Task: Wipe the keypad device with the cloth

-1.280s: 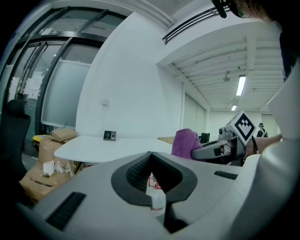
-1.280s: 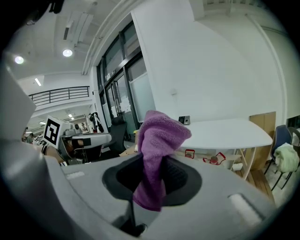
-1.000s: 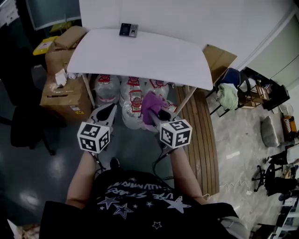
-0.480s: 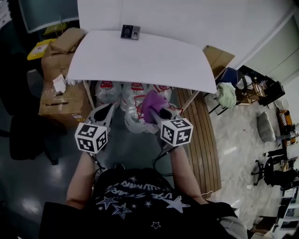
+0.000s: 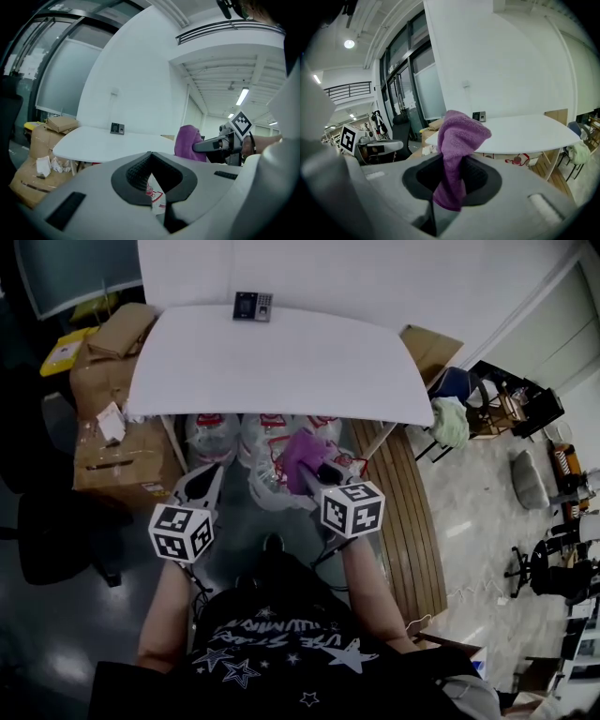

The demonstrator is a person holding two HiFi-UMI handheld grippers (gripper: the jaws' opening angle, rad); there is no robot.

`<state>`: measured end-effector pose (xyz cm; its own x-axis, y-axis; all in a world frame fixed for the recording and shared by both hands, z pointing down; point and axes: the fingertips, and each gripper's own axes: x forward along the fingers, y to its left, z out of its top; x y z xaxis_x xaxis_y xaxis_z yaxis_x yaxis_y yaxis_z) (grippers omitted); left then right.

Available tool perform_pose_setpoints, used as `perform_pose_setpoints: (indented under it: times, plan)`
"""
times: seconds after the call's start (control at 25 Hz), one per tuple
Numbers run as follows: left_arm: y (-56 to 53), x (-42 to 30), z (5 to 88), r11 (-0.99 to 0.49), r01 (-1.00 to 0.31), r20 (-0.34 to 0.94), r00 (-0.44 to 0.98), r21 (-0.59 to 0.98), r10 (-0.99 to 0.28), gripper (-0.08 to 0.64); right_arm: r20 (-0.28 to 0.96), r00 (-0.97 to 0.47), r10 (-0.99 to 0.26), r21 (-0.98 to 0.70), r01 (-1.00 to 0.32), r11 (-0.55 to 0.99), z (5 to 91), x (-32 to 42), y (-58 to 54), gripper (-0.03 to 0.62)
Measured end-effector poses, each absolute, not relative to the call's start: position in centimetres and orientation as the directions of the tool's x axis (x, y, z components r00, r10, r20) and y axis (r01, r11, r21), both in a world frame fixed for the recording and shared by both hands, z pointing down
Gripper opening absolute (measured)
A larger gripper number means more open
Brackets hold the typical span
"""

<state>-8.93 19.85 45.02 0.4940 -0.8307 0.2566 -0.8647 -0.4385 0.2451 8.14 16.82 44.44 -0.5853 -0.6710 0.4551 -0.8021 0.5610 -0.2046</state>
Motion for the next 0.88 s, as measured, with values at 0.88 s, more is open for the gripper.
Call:
perform_pose_setpoints:
  times: [0.88]
  plan:
    - [2.5, -10.5, 47.7, -0.317, -0.908, 0.331, 0.399, 0.273, -0.855, 0.006, 0.495, -0.639, -0.59, -0.233, -0.751, 0.618, 48.1, 7.2, -3.4, 0.095]
